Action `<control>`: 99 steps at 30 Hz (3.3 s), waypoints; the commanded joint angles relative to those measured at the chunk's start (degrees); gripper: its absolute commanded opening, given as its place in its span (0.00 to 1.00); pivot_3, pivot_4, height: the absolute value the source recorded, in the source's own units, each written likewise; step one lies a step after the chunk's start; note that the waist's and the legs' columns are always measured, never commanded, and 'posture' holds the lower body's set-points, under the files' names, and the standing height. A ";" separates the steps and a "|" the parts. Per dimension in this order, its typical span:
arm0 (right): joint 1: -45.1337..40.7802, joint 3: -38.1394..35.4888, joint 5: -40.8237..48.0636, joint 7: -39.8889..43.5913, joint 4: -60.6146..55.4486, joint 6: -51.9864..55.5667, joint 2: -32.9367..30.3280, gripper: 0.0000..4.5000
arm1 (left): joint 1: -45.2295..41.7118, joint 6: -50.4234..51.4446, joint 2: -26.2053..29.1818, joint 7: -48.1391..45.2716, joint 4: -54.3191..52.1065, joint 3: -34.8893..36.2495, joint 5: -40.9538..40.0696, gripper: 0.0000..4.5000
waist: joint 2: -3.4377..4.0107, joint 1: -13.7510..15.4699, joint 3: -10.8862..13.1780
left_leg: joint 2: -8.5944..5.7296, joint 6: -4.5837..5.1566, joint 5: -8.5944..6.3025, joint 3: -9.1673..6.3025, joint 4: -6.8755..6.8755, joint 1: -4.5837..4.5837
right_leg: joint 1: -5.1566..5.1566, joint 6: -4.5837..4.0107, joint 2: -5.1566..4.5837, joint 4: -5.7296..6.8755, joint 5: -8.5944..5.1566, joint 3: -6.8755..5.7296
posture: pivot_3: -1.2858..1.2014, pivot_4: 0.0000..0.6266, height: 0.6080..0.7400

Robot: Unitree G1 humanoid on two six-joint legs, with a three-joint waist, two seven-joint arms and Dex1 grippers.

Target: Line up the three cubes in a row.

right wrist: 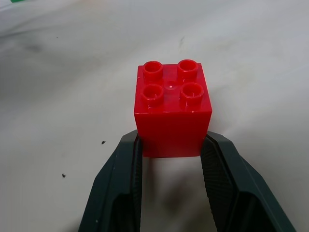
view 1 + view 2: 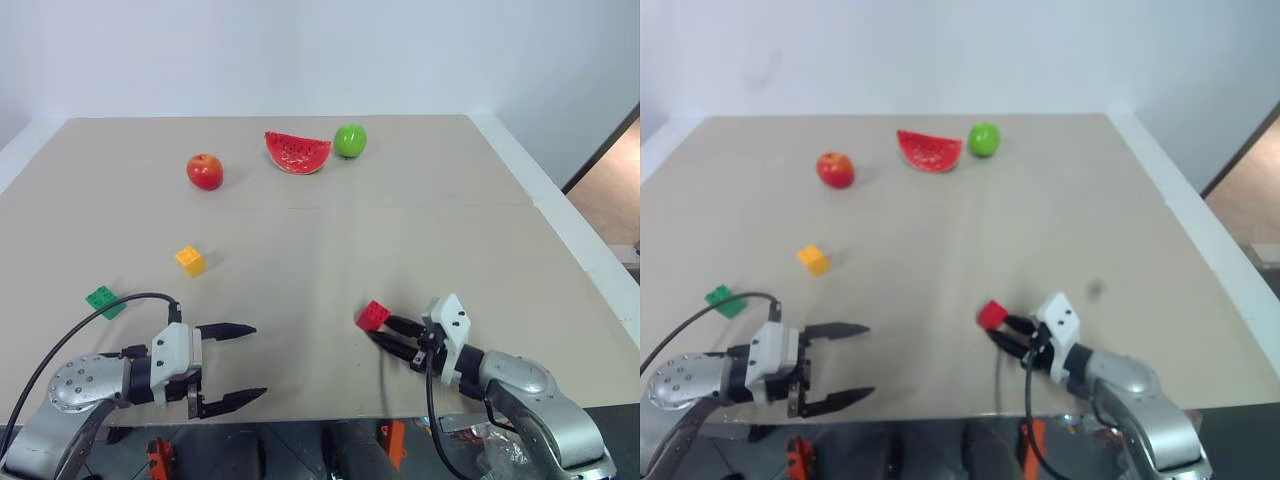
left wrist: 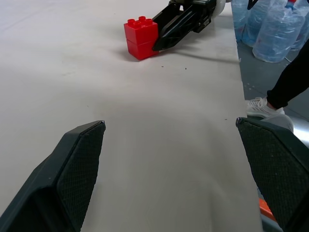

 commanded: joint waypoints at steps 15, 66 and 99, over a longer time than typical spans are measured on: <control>-29.67 10.98 -1.08 24.69 14.70 -2.15 -6.05 0.27 | 0.18 1.77 -2.26 6.45 0.07 4.28 -1.33 1.00 | -0.01 -0.66 0.01 | 0.02 0.01 0.00 -0.01 -0.01 -0.01 | -0.01 0.17 0.02 0.00 0.12 -0.03 | 0.52 0.24 1.00; -52.40 11.97 -5.64 42.31 40.29 -8.92 7.72 0.99 | 3.88 7.87 -9.59 21.23 -5.94 9.62 -3.34 1.00 | 0.02 -0.61 0.03 | 0.50 0.05 -0.02 -0.01 -0.02 0.00 | -0.10 -0.28 0.43 0.06 0.26 -0.08 | 0.52 0.24 1.00; -46.25 9.03 2.69 33.75 24.35 -2.49 6.32 0.99 | -1.18 17.47 -43.47 75.73 -10.94 22.06 15.81 1.00 | -0.09 -0.67 0.00 | 0.42 0.04 -0.02 -0.01 0.05 -0.02 | -0.05 -0.16 0.50 0.02 0.33 -0.01 | 0.52 0.24 1.00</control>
